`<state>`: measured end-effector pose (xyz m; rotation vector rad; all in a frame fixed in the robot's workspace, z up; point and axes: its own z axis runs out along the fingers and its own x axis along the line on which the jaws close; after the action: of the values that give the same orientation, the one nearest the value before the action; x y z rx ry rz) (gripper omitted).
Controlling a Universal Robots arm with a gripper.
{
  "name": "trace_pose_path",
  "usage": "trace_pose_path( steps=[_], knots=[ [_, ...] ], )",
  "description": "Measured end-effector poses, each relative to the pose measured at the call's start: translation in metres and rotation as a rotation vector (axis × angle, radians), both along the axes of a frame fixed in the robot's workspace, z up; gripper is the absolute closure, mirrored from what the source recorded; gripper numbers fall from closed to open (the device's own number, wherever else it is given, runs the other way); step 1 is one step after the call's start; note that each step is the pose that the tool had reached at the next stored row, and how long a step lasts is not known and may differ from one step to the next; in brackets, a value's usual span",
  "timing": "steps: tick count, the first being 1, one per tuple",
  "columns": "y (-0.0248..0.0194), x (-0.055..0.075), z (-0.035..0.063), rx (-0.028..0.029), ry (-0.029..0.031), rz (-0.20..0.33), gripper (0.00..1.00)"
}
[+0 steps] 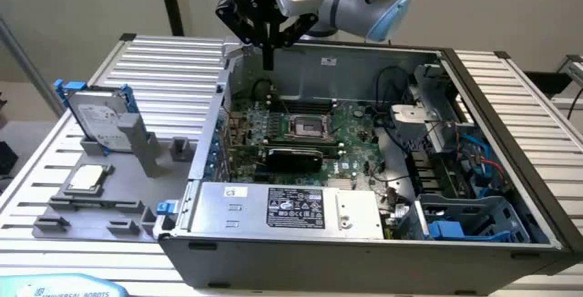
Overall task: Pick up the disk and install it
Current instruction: 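Reach for the disk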
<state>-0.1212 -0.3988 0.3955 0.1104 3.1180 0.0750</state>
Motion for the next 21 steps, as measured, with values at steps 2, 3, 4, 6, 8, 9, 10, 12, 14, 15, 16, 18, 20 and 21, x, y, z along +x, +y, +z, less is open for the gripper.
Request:
trace_pose_path(
  steps=[2, 3, 4, 6, 8, 9, 10, 12, 14, 15, 16, 18, 20, 21],
  knots=[
    [0.0, 0.0, 0.0, 0.0, 0.0, 0.0, 0.89],
    [0.0, 0.0, 0.0001, 0.0, 0.0, 0.0, 0.89],
    [0.0, 0.0, 0.0001, 0.0, 0.0, 0.0, 0.89],
    [0.0, 0.0, 0.0001, 0.0, 0.0, 0.0, 0.89],
    [0.0, 0.0, 0.0001, 0.0001, 0.0, 0.0, 0.89],
    [0.0, 0.0, 0.0002, 0.0001, -0.0001, 0.0, 0.89],
    [0.0, 0.0, 0.0002, 0.0, -0.0001, 0.0, 0.89],
    [0.0, 0.0, 0.0002, 0.0, 0.0, 0.0, 0.89],
    [0.0, -0.001, 0.0004, -0.0002, 0.0002, 0.0, 0.89],
    [0.0, -0.004, 0.0005, -0.0005, 0.0004, 0.0, 0.89],
    [0.0, -0.008, 0.0004, -0.0001, 0.0001, 0.0, 0.89],
    [0.0, -0.017, 0.0003, 0.0, 0.0, 0.0, 0.89],
    [0.0, -0.026, 0.0002, 0.0, 0.0, 0.0, 0.89],
    [0.0, -0.031, 0.0002, 0.0001, 0.0, 0.0, 0.89]
  ],
)
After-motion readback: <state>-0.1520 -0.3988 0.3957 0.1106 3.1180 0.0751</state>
